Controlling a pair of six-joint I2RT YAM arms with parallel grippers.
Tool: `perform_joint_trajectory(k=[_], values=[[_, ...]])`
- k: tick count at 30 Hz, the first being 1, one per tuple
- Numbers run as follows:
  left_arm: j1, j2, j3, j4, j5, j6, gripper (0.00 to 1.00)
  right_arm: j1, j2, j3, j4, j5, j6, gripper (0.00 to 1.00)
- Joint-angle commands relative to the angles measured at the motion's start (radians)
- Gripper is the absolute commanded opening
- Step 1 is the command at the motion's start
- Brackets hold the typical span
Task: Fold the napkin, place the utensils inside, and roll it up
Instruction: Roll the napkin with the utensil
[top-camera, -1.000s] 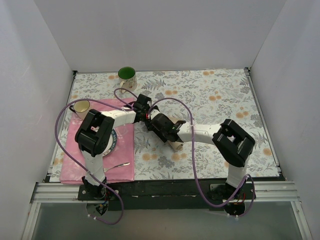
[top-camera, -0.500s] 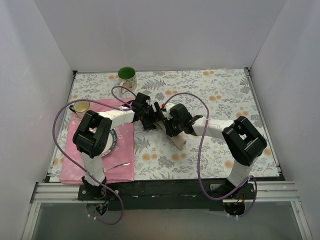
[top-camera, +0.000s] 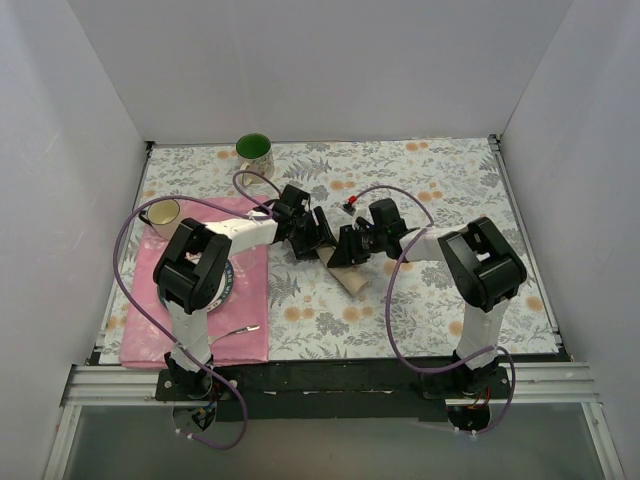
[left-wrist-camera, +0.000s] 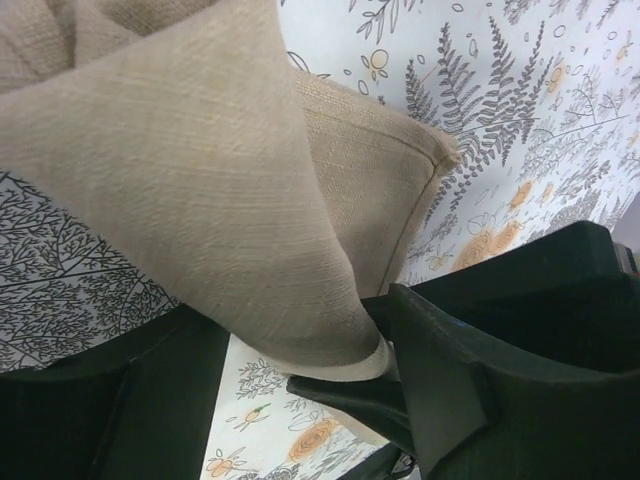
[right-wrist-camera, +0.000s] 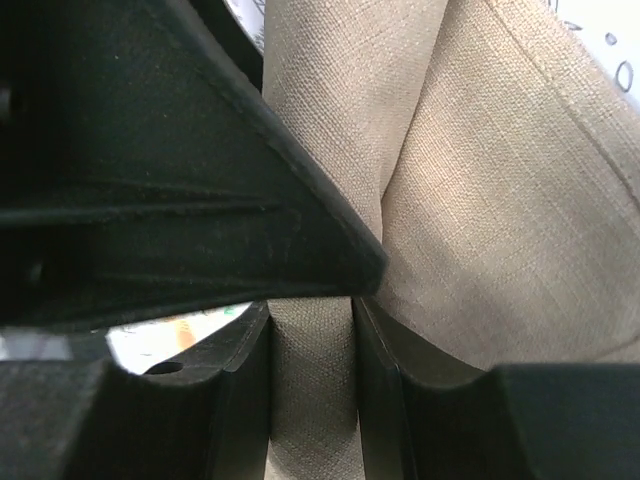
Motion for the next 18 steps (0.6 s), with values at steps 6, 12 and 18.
perform_joint_trajectory(k=[6,12,18], values=[[-0.006,0.020,-0.009,-0.084,-0.113,0.061,0.43,-0.023,0.058,-0.071,0.113,-0.113,0.177,0.47],[-0.005,0.007,-0.020,-0.069,-0.089,0.086,0.36,-0.010,-0.079,-0.016,-0.165,0.105,-0.022,0.58],[-0.005,0.001,-0.034,-0.049,-0.053,0.077,0.35,0.098,-0.255,-0.004,-0.361,0.457,-0.191,0.65]])
